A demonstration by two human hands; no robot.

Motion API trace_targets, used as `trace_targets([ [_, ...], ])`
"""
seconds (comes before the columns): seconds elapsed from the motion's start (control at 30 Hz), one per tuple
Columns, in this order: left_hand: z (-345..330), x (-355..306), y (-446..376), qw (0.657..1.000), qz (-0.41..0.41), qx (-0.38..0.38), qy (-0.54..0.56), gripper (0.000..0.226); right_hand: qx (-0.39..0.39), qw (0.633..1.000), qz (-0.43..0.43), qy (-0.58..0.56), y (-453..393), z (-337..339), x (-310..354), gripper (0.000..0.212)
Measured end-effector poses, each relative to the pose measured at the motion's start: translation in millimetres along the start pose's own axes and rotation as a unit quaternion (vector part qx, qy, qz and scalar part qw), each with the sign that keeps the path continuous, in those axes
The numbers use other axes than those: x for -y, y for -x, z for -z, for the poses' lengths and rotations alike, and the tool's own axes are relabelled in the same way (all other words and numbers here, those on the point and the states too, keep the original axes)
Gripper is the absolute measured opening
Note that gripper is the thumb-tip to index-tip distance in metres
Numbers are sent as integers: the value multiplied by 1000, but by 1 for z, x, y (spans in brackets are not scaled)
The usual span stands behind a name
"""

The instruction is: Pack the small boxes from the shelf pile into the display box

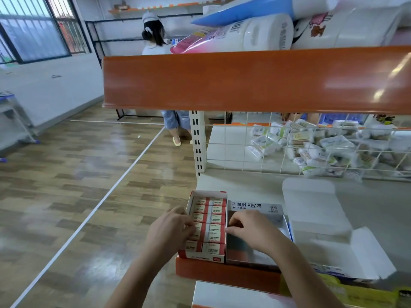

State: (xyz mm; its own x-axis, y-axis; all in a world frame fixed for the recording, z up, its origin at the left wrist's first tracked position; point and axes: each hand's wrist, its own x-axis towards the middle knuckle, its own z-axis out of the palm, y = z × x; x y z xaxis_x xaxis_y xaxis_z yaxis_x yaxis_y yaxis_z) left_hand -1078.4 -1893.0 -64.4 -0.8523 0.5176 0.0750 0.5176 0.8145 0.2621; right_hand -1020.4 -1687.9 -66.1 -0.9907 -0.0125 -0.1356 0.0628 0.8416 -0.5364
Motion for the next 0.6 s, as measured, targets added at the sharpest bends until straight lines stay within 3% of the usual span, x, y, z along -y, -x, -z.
trace_targets([
  [0.37, 2, -23, -29, 995, -91, -10, -49, 22, 26, 999, -8, 34, 3, 9, 5, 26],
  [0.5, 8, -63, -61, 985, -171, -16, -24, 24, -54, 996, -21, 66, 12, 34, -1, 22],
  [0.6, 8, -103, -87, 975, -219, 0, -43, 27, -104, 987, -53, 113, 27, 63, -20, 35],
])
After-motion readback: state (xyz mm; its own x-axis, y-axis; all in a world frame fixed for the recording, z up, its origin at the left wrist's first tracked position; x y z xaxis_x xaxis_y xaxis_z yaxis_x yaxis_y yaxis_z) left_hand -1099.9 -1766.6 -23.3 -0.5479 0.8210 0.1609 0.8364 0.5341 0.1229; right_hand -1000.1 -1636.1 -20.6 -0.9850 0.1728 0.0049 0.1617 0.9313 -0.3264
